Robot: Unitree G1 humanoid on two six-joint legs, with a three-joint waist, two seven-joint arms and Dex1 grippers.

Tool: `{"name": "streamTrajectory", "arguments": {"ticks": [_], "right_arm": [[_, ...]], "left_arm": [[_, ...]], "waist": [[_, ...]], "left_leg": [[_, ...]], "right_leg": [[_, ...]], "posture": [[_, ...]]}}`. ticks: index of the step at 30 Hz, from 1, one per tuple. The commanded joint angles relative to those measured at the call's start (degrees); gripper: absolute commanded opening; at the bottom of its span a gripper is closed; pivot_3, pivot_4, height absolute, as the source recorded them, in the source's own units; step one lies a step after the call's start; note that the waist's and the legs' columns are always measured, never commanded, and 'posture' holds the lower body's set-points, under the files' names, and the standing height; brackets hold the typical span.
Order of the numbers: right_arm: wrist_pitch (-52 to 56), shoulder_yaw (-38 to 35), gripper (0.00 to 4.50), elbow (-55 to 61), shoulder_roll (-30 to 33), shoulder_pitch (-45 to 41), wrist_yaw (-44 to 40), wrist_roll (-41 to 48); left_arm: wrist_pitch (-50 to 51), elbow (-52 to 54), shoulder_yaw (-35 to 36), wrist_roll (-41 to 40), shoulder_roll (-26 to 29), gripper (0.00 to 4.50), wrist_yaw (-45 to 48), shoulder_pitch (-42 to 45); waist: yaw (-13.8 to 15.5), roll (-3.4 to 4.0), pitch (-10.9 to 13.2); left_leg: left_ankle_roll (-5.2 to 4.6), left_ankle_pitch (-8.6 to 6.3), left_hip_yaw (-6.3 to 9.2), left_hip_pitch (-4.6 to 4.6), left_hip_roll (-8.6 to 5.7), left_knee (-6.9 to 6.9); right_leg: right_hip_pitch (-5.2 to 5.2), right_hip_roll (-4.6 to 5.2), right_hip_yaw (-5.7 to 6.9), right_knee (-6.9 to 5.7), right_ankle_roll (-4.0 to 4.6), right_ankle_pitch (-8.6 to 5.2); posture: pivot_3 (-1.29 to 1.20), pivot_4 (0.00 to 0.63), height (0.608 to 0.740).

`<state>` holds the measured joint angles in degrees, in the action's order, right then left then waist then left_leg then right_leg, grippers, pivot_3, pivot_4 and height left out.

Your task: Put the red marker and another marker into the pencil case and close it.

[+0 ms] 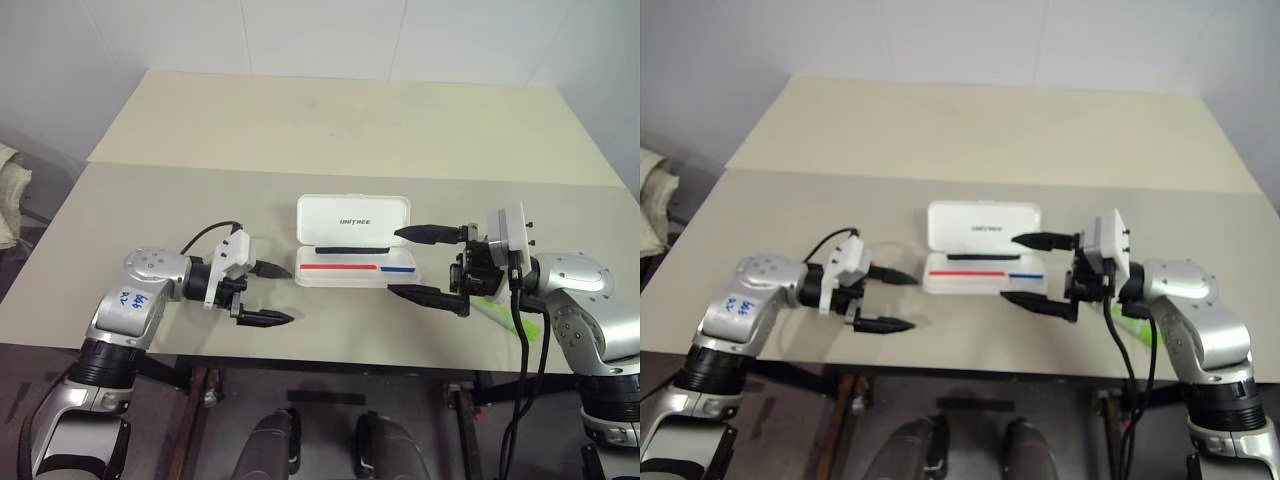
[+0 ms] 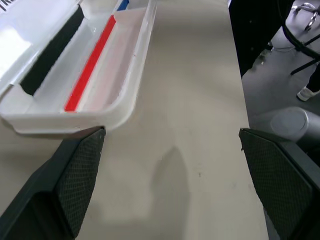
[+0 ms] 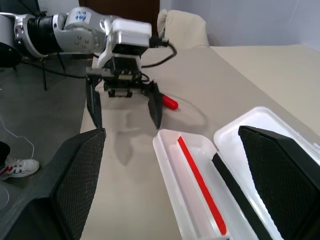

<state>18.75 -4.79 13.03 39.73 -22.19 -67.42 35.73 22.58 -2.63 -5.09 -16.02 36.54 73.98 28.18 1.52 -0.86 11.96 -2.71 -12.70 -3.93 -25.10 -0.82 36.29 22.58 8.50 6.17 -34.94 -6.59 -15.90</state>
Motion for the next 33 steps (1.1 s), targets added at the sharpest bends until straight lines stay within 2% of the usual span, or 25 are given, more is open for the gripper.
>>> {"name": "streamTrajectory", "arguments": {"ticks": [1, 8, 17, 19, 23, 29, 33], "right_arm": [[-0.6, -0.5, 4.50, 0.6, -0.2, -0.7, -0.5, 0.6], [0.1, -0.8, 4.50, 1.4, 0.1, -0.1, -0.2, 0.9], [0.3, -0.4, 4.50, 1.5, -0.4, 0.3, -0.1, 1.2], [0.1, -0.3, 4.50, 1.2, -0.6, 0.2, -0.3, 1.1], [-0.3, 0.6, 4.50, 0.0, -1.7, -0.2, -0.8, 0.8], [-0.7, 1.1, 4.50, -0.8, -2.7, -0.9, -1.3, 0.6], [-0.6, 1.7, 4.50, -0.9, -2.9, -2.1, -1.9, 0.9]], "left_arm": [[-4.2, -1.3, -0.9, -0.1, -0.8, 4.49, 0.3, -1.0], [-7.6, -2.3, -2.1, -0.3, -1.5, 4.49, 0.5, -1.7], [-5.5, 4.1, 2.7, -5.6, 1.0, 4.49, 0.2, -4.3], [-3.9, 6.6, 5.0, -7.8, 2.3, 4.49, 0.0, -5.1], [3.1, 12.6, 15.5, -15.9, 6.3, 4.49, -3.5, -6.9], [5.3, 13.8, 21.9, -18.2, 7.9, 4.49, -8.3, -9.2], [4.9, 11.0, 28.8, -19.0, 10.6, 4.49, -8.5, -14.2]], "waist": [[-0.1, 0.00, 0.0], [-0.1, 0.00, 0.0], [-0.2, 0.00, 0.0], [-0.2, 0.00, 0.0], [-0.4, 0.00, 0.0], [-0.4, 0.03, 0.0], [-0.4, 0.03, 0.0]], "left_leg": [[0.00, -0.01, 0.00, 0.00, 0.00, 0.00], [0.01, -0.01, -0.03, 0.00, 0.01, -0.08], [0.00, -0.02, -0.03, 0.01, 0.04, -0.12], [0.01, -0.02, -0.03, 0.00, 0.04, -0.12], [0.01, -0.02, -0.02, 0.01, 0.06, -0.18], [0.05, -0.02, -0.06, 0.04, 0.07, -0.20], [0.06, -0.02, -0.06, 0.03, 0.07, -0.21]], "right_leg": [[0.00, 0.00, -0.01, 0.01, 0.00, 0.00], [0.03, -0.01, -0.01, 0.04, 0.01, 0.01], [0.06, -0.01, -0.03, 0.04, 0.02, 0.01], [0.06, -0.01, -0.03, 0.04, 0.02, 0.02], [0.07, -0.01, -0.05, 0.10, 0.03, 0.02], [0.08, -0.05, -0.06, 0.09, 0.03, 0.01], [0.09, -0.06, -0.06, 0.09, 0.04, 0.02]], "posture": [[0.00, 0.150, 0.740], [0.00, 0.150, 0.740], [0.00, 0.150, 0.740], [0.00, 0.150, 0.740], [0.00, 0.150, 0.740], [0.00, 0.150, 0.740], [0.00, 0.150, 0.740]]}}
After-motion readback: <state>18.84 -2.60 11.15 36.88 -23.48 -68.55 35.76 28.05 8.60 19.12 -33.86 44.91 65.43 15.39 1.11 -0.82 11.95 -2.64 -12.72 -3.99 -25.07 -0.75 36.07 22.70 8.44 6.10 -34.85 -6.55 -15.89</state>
